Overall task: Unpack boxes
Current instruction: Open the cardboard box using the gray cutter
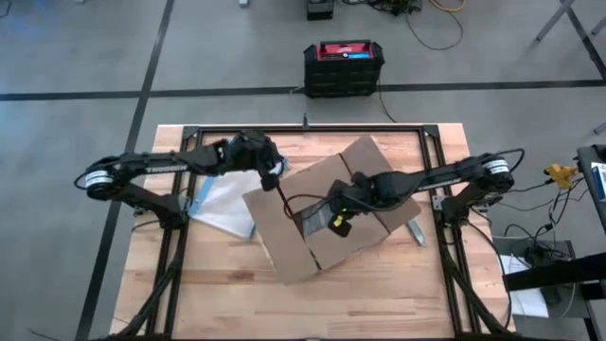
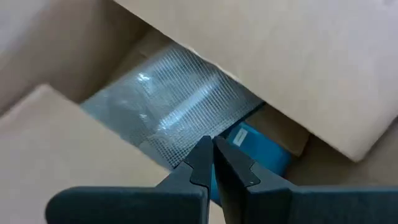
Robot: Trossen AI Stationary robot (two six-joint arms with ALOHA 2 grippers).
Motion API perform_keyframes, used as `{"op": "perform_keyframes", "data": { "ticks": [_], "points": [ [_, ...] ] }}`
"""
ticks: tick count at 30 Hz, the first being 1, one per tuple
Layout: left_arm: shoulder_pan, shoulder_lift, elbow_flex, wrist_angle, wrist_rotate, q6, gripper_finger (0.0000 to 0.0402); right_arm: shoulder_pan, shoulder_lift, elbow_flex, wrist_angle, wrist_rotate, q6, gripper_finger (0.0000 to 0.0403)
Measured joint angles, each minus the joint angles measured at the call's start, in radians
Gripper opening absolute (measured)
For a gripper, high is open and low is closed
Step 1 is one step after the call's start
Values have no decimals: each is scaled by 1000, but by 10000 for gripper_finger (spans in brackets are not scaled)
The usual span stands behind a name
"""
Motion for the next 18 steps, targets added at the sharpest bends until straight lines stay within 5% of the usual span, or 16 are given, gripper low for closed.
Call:
{"op": "perform_keyframes", "data": {
  "ticks": [9, 18],
  "points": [
    [-53, 2, -159, 119, 108, -66, 0, -18, 169, 12, 87, 23, 4, 0],
    [-183, 9, -278, 342, 89, -168, 0, -88, 77, 58, 96, 131, -124, 0]
  ]
}}
